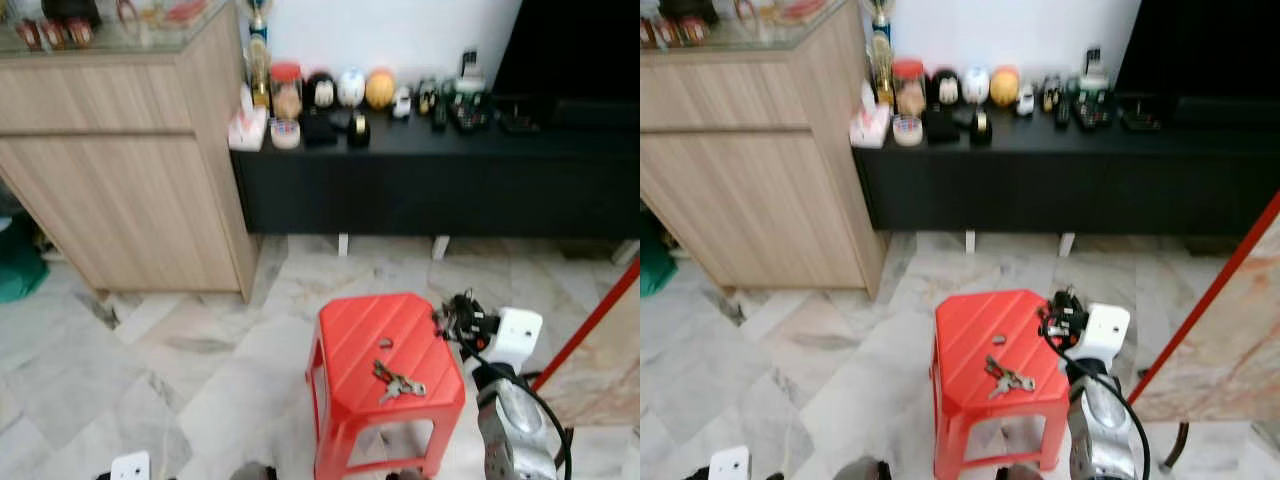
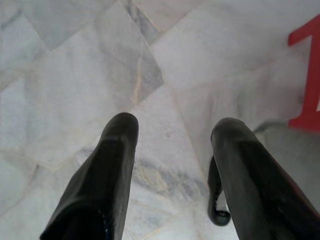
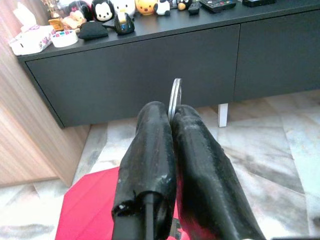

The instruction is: Hang keys on a hook

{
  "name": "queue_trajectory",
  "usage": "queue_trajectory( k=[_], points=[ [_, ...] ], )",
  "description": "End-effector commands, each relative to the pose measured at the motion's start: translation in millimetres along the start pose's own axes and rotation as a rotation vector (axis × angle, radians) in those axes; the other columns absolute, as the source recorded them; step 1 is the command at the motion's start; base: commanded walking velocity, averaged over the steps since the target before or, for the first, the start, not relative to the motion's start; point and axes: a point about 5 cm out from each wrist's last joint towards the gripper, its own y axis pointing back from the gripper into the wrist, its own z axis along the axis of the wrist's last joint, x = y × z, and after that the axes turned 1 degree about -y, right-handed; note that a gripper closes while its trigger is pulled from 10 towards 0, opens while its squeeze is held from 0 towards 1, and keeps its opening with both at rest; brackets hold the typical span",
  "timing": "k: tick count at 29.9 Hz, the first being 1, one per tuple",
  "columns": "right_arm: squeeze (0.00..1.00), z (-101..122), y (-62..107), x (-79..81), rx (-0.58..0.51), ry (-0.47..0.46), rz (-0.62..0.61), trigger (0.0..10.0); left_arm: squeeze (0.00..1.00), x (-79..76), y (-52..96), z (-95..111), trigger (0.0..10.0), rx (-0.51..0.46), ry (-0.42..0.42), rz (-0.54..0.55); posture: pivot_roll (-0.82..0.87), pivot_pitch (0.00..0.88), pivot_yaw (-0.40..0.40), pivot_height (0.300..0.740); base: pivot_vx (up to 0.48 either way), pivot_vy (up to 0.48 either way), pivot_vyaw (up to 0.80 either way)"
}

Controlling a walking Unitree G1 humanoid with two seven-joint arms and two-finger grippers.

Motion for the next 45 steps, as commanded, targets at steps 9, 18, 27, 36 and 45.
queue_trajectory(
  k=[9, 18, 27, 36, 45],
  points=[
    [0.0, 6, -1.0, 1.6, -0.013, 0.005, 0.013, 10.0, 0.0, 2.7, 0.1, -1, 10.0, 0.009, 0.003, 0.013, 0.01, 0.0, -0.011, 0.74, 0.0, 0.0, 0.0],
    [0.0, 5, -1.7, -4.0, 0.002, 0.019, -0.011, 10.0, 0.0, 1.0, 1.3, -6, 10.0, 0.022, 0.024, 0.01, 0.01, 0.0, -0.018, 0.74, 0.0, 0.0, 0.0],
    [0.0, 1, -0.1, -1.9, 0.017, 0.019, -0.013, 10.0, 0.0, -1.6, 3.1, -13, 10.0, 0.05, 0.025, 0.002, 0.01, 0.0, -0.022, 0.74, 0.0, 0.0, 0.0],
    [0.0, 1, -0.5, -1.4, 0.019, 0.021, -0.015, 10.0, 0.0, 0.8, 5.3, -18, 10.0, 0.075, 0.024, -0.001, 0.01, 0.0, -0.023, 0.74, -0.197, 0.0, 0.0],
    [0.0, -1, -1.8, 3.5, 0.026, 0.014, -0.011, 10.0, 0.0, 5.4, 6.8, -22, 10.0, 0.098, 0.022, 0.002, 0.01, 0.0, -0.02, 0.74, -0.305, 0.0, 0.0]
  ],
)
